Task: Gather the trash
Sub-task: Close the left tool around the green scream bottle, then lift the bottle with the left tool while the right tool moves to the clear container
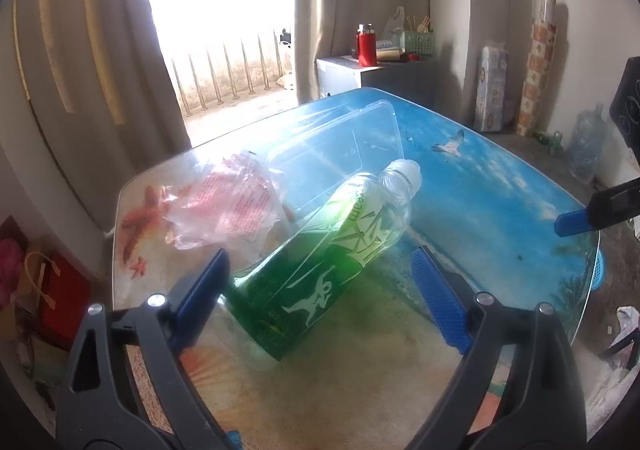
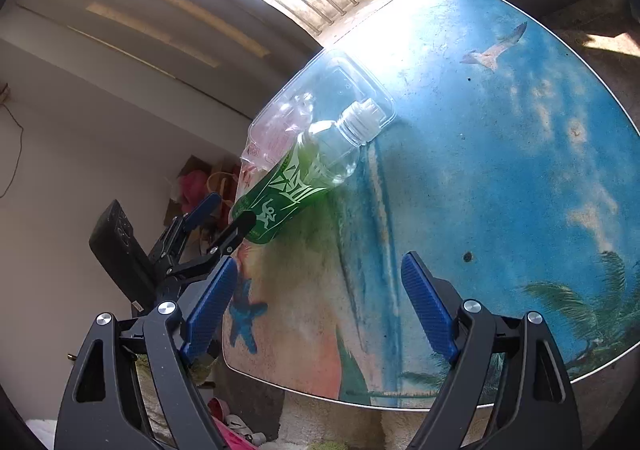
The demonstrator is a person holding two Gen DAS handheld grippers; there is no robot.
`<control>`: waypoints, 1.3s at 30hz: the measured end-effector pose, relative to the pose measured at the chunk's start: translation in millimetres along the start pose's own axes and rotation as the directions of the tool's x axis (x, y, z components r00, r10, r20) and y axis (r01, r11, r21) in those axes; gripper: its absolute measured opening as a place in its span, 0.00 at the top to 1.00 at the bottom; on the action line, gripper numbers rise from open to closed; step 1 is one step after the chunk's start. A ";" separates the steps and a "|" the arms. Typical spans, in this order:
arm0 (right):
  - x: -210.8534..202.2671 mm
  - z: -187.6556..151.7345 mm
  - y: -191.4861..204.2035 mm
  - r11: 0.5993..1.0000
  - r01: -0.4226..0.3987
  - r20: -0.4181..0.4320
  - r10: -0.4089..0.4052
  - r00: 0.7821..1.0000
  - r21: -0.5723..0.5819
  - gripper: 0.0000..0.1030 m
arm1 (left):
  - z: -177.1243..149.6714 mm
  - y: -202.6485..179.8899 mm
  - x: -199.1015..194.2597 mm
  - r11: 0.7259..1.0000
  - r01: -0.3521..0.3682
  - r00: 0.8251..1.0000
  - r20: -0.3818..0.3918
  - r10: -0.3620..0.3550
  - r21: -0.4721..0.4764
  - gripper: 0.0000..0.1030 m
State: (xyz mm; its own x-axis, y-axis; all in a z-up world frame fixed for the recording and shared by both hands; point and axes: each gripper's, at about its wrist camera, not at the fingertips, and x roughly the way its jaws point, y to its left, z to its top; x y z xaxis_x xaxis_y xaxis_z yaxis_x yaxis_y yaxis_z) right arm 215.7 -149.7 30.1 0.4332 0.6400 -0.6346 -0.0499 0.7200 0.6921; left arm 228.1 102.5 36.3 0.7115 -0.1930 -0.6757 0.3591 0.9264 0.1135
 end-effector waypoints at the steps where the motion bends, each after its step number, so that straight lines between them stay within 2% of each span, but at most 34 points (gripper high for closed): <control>1: 0.2 1.4 -1.8 1.000 0.002 0.002 -0.002 1.000 0.003 0.21 | 2.2 -2.7 7.5 0.999 -0.021 1.000 -0.022 0.021 0.031 0.15; 5: 6.1 1.5 -11.8 1.000 0.007 -0.011 -0.007 1.000 0.023 0.21 | 6.9 -12.7 28.3 0.990 -0.055 0.994 -0.087 0.066 0.129 0.15; 12: 20.9 -3.9 -22.2 0.999 0.008 -0.050 -0.006 0.999 0.043 0.21 | 7.6 -15.6 59.0 0.993 -0.017 0.980 -0.194 0.040 0.121 0.15; 13: 21.5 -4.1 -22.9 0.999 0.007 -0.051 -0.005 0.999 0.044 0.21 | 7.5 -16.4 62.3 0.991 -0.026 0.979 -0.196 0.051 0.129 0.15; 15: 21.8 -4.2 -23.9 0.999 0.005 -0.051 -0.003 0.999 0.045 0.21 | 7.5 -18.6 66.7 0.986 -0.045 0.977 -0.198 0.077 0.158 0.22; 19: 22.5 -5.2 -26.0 0.999 0.002 -0.045 0.000 0.999 0.048 0.21 | 7.6 -22.2 68.1 0.979 -0.040 0.977 -0.197 0.081 0.202 0.31; 24: 20.7 -8.3 -30.3 0.998 -0.001 -0.043 0.003 0.999 0.057 0.21 | -0.8 -42.7 63.2 0.942 -0.072 0.977 -0.166 0.133 0.328 0.39; 27: 17.0 -7.1 -30.4 0.999 0.002 -0.034 0.000 0.999 0.054 0.21 | -7.9 -52.4 54.9 0.924 -0.080 0.977 -0.154 0.146 0.373 0.42; 31: 6.9 -1.2 -28.8 0.999 0.005 -0.008 -0.004 1.000 0.041 0.21 | -17.1 -63.0 40.0 0.917 -0.060 0.980 -0.153 0.129 0.395 0.47; 35: -1.3 7.4 -28.2 0.999 0.016 0.018 -0.017 1.000 0.030 0.21 | -31.7 -72.9 20.9 0.905 -0.033 0.982 -0.156 0.109 0.424 0.48; 39: -6.8 22.6 -27.9 1.000 0.028 0.050 -0.029 0.998 0.012 0.21 | -46.4 -76.2 -0.2 0.921 -0.010 0.981 -0.173 0.084 0.390 0.48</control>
State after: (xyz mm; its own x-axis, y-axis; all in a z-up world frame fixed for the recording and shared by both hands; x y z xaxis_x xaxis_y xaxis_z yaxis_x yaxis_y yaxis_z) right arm 234.5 -180.2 22.9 0.4791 0.6048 -0.6361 -0.0268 0.7344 0.6782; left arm 172.6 46.9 -6.0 0.6235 -0.0557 -0.7798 0.5591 0.7290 0.3950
